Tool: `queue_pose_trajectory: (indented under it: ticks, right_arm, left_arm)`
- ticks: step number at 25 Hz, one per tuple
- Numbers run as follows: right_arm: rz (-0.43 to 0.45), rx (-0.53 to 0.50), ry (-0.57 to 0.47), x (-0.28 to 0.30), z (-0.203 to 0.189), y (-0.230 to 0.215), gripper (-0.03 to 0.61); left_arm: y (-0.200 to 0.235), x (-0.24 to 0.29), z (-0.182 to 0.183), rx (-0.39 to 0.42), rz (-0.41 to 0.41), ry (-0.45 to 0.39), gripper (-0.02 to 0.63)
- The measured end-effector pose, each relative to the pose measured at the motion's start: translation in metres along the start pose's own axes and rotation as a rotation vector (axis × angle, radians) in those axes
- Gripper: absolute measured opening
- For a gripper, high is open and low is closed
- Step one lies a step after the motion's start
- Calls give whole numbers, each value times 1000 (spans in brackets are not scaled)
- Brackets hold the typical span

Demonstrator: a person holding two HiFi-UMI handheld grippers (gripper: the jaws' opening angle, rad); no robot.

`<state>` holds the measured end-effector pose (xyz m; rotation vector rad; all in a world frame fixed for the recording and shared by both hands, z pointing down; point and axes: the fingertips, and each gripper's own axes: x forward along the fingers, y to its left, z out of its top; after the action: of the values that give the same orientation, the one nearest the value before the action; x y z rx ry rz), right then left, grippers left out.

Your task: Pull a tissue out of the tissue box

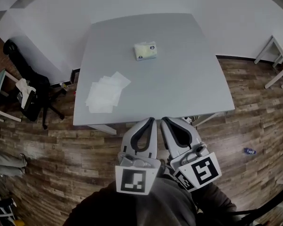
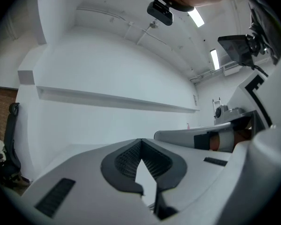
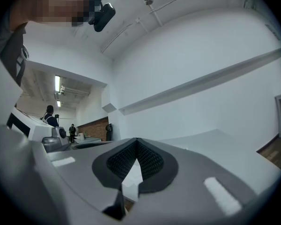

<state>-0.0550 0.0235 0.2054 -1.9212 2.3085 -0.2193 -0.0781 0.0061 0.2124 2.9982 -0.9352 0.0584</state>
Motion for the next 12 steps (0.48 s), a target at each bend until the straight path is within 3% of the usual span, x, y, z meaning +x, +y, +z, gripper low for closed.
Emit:
queue_pose_trajectory:
  ticks: [4, 12]
  right_arm:
    - [-4, -1, 4, 5, -1, 9, 1]
    - [-7, -50, -33, 18, 15, 25, 1]
  left_arm:
    - [0, -6, -1, -17, -37, 14, 2]
    - [21, -12, 10, -56, -25, 7, 2]
